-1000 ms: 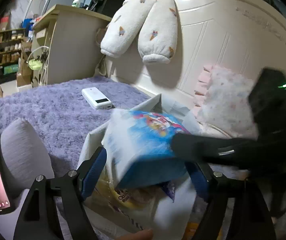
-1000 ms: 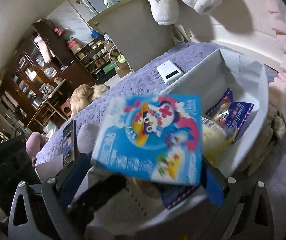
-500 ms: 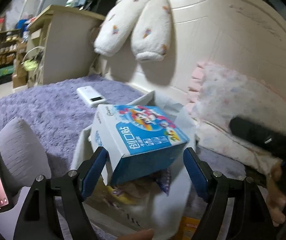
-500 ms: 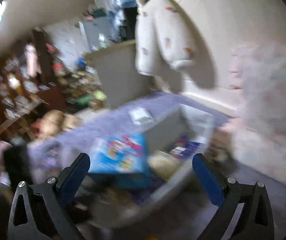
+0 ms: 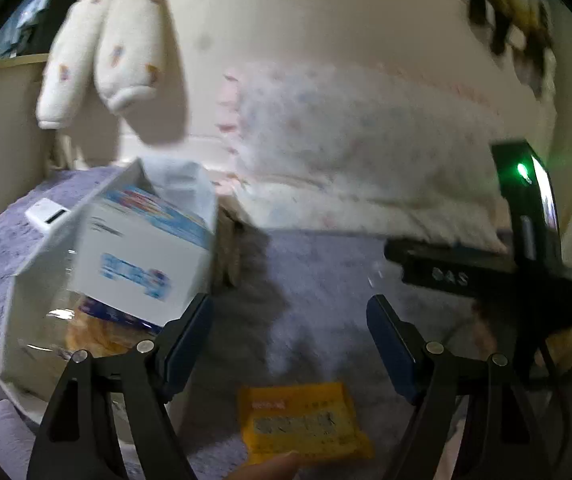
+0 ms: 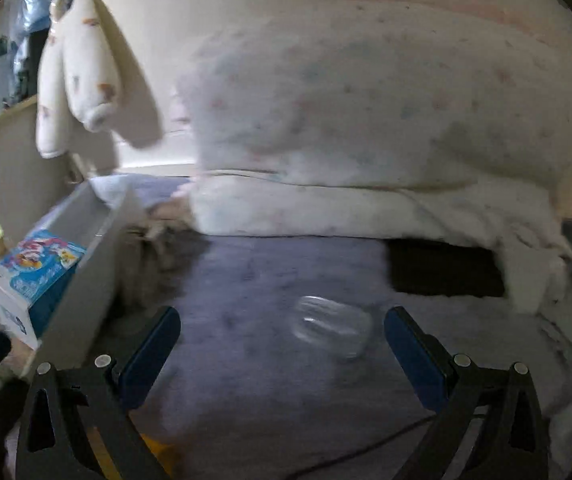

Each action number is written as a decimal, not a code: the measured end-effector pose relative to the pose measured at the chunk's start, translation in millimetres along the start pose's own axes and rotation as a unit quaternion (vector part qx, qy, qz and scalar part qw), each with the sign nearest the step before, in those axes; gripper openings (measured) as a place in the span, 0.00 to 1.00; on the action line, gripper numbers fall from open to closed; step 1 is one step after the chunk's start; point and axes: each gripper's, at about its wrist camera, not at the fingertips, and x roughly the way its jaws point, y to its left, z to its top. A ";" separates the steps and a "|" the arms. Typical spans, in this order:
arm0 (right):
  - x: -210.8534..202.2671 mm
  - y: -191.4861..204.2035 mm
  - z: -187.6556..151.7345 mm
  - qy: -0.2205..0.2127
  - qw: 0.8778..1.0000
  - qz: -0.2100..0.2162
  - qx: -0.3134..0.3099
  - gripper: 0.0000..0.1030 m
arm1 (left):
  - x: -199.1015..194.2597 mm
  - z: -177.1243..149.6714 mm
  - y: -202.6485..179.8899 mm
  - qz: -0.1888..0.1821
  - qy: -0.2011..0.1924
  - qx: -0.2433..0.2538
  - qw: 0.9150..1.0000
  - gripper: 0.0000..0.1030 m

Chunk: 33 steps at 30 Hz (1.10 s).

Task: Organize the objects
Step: 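Reach the right tool down to the clear plastic cup on the rug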

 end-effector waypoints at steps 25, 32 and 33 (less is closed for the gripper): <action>97.7 -28.3 -36.0 0.115 0.988 0.084 -0.061 1.00 | 14.4 -11.4 6.2 0.018 0.036 0.002 0.999 0.75; 88.4 -31.7 -37.8 0.095 0.990 0.087 -0.058 0.76 | 12.3 -10.0 10.8 0.027 0.030 -0.008 0.999 0.75; 87.1 -30.2 -38.4 0.092 0.990 0.087 -0.062 0.69 | 11.6 -9.8 12.1 0.027 0.029 -0.010 0.999 0.75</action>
